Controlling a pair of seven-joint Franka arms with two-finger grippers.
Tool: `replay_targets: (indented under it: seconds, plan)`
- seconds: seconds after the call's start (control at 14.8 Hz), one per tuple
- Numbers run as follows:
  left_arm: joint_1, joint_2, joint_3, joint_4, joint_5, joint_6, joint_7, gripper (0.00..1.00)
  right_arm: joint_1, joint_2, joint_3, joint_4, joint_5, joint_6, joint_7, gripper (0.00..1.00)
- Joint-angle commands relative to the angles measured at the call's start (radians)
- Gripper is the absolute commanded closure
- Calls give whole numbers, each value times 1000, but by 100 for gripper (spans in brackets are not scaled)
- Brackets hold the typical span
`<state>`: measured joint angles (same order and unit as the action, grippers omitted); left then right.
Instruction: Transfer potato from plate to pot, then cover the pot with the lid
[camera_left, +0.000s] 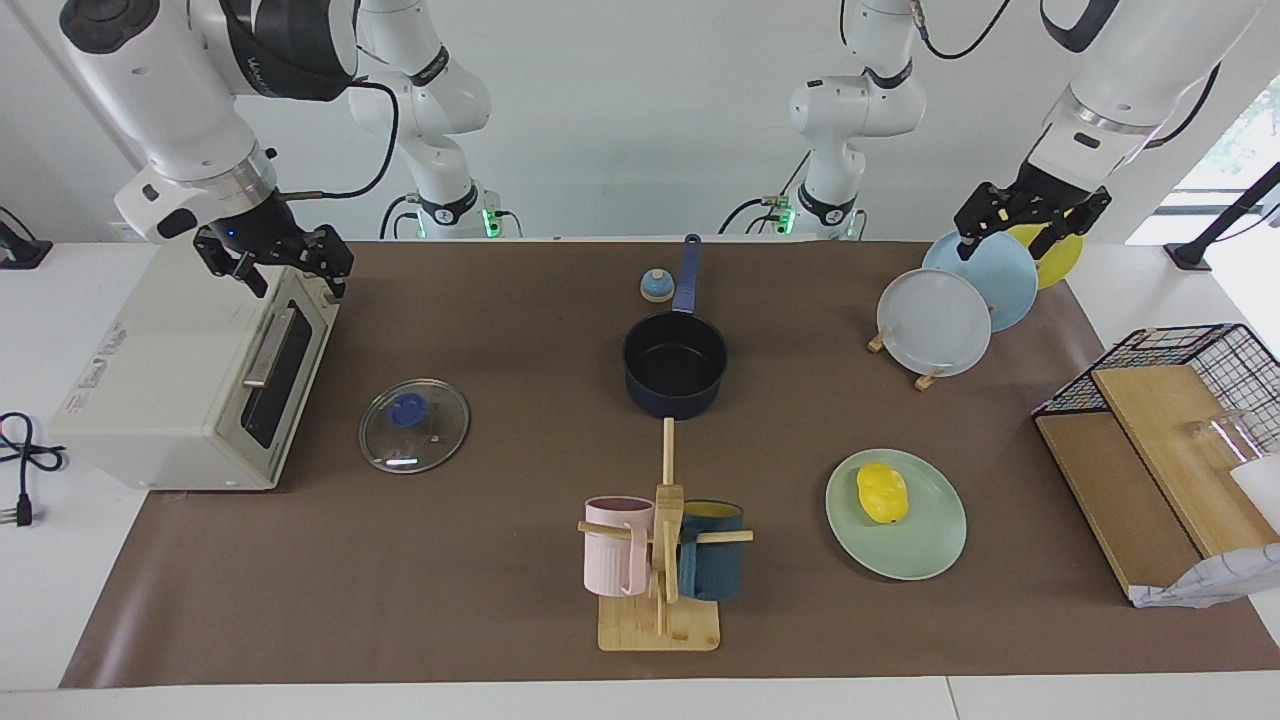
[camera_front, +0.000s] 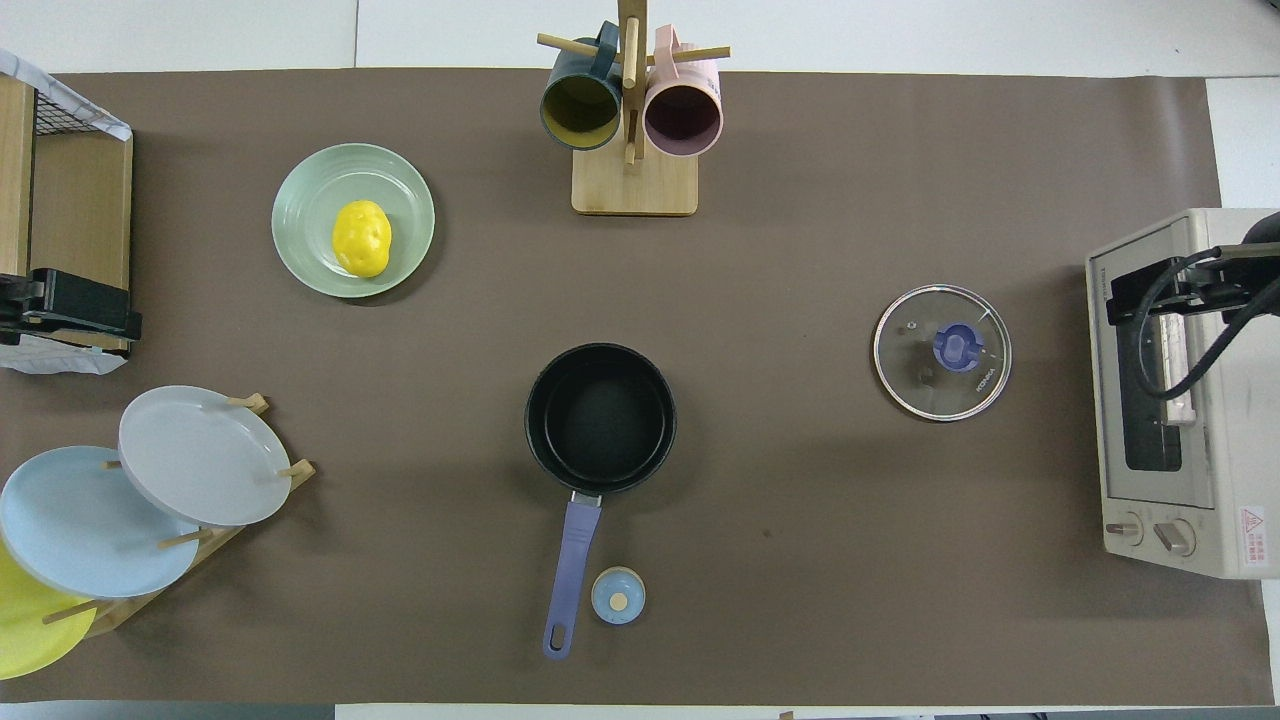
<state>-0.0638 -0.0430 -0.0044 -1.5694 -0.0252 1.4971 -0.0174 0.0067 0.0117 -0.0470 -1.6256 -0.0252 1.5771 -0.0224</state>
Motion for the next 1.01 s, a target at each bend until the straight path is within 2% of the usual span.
replay_targets:
  seconds: [0.0,0.41,0.68,0.81,0.95]
  plan:
    - [-7,-12,3,-18,-12,17,-7,0,-8,-10,6,-10,21,12,15,0]
    - [-11,-15,3,-27,-12,20,-16,0,-5,-12,10,-10,22,12,13,0]
    - [-13,-20,3,-51,-12,78,-18,0,-1,-12,18,-14,40,14,-43,0]
    - [-11,1,3,-41,-22,92,-18,0,9,-12,18,-54,80,98,-74,0]
    - [-14,58,3,-11,-53,112,-24,0,12,4,19,-94,79,127,-79,0]
